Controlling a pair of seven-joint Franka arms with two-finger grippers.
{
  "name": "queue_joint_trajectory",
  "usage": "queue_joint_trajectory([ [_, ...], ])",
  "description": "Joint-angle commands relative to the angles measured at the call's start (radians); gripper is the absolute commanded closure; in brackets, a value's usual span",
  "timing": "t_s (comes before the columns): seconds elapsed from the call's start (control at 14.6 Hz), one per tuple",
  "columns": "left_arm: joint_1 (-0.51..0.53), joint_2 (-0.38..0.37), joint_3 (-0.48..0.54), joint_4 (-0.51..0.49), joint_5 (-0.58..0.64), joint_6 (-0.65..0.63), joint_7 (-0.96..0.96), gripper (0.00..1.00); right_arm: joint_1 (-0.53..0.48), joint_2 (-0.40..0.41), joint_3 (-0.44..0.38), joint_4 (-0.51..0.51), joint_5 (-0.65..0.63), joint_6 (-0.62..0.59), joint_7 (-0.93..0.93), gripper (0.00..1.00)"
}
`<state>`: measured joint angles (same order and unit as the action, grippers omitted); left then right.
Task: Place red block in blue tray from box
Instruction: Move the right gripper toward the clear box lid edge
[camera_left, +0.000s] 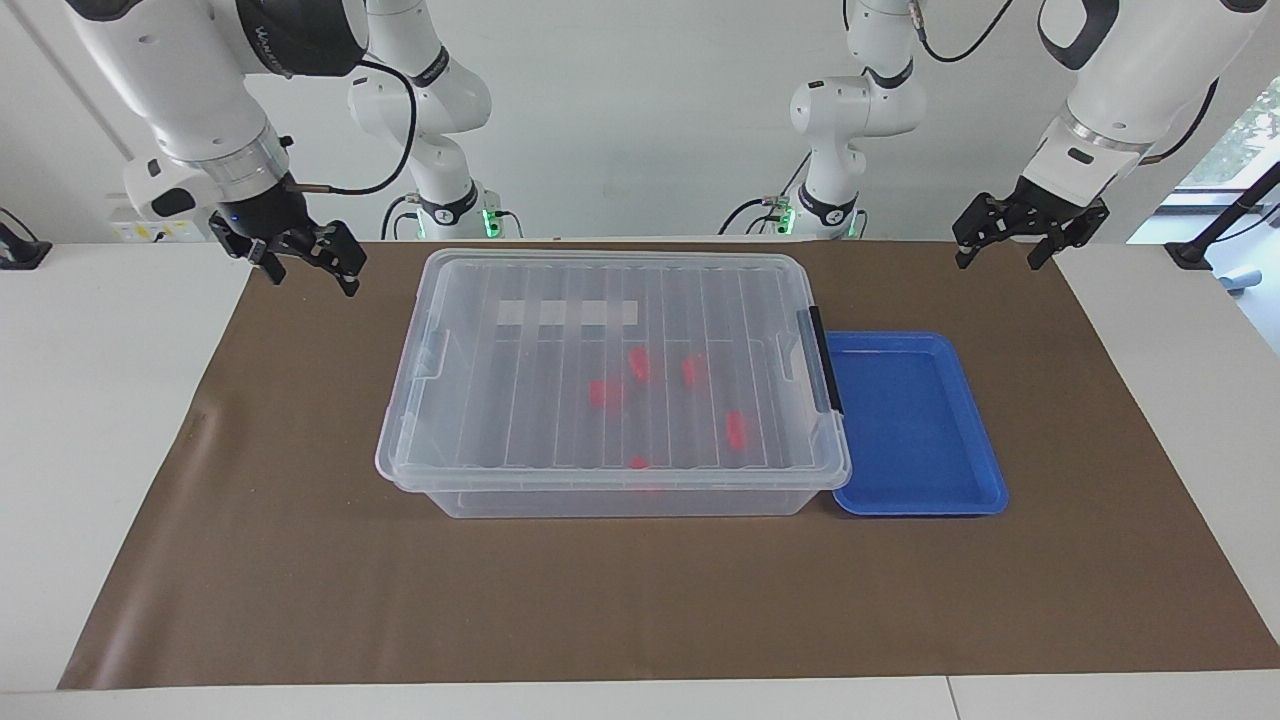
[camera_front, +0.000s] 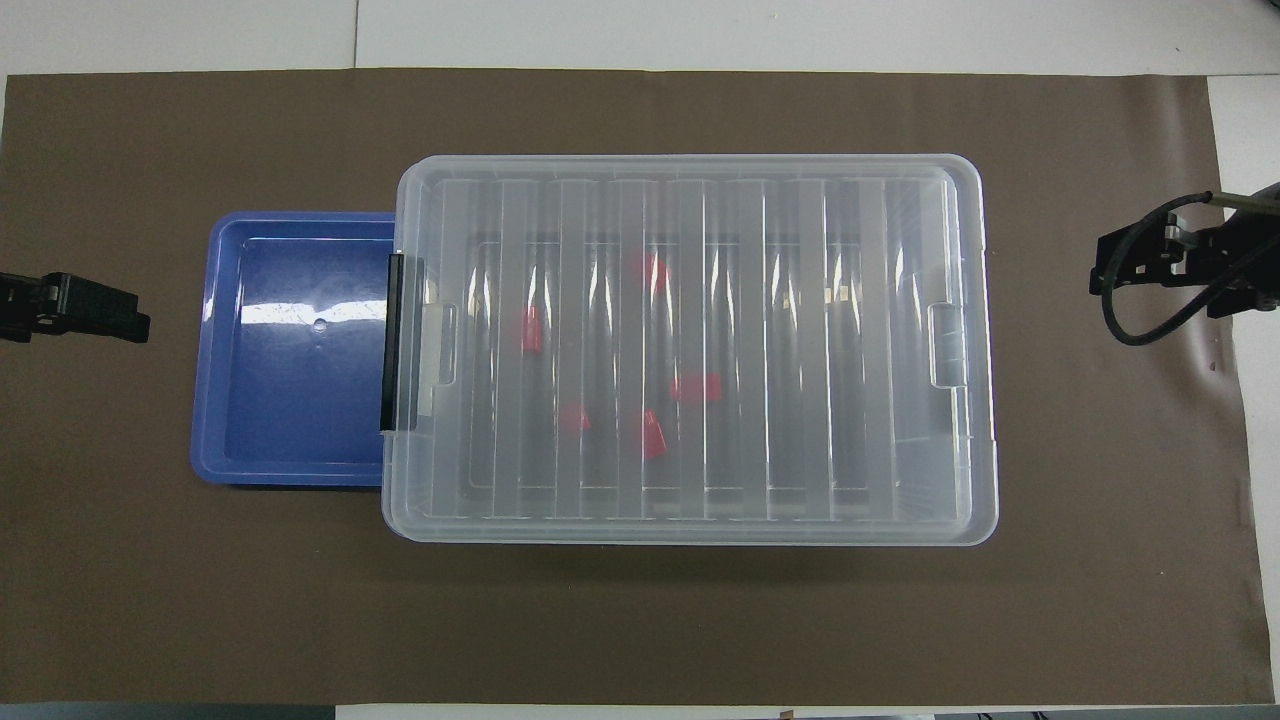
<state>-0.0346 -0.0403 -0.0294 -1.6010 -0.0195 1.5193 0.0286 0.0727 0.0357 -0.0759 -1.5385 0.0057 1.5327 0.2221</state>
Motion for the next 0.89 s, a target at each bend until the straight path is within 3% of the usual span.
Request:
queue_joint_trajectory([
  [0.0, -0.005, -0.02, 0.011, -0.014, -0.014, -0.001, 0.008, 0.0, -0.005, 0.009, 0.004, 0.014, 0.004, 0.004, -0.018, 0.0],
  [0.48, -0.005, -0.02, 0.011, -0.014, -0.014, -0.001, 0.008, 0.0, -0.007, 0.006, 0.004, -0.003, 0.004, 0.039, -0.013, 0.0],
  [0.82, -0.005, -0.02, 0.011, -0.014, -0.014, -0.001, 0.008, 0.0, -0.011, 0.001, 0.019, -0.125, 0.008, 0.165, -0.012, 0.0],
])
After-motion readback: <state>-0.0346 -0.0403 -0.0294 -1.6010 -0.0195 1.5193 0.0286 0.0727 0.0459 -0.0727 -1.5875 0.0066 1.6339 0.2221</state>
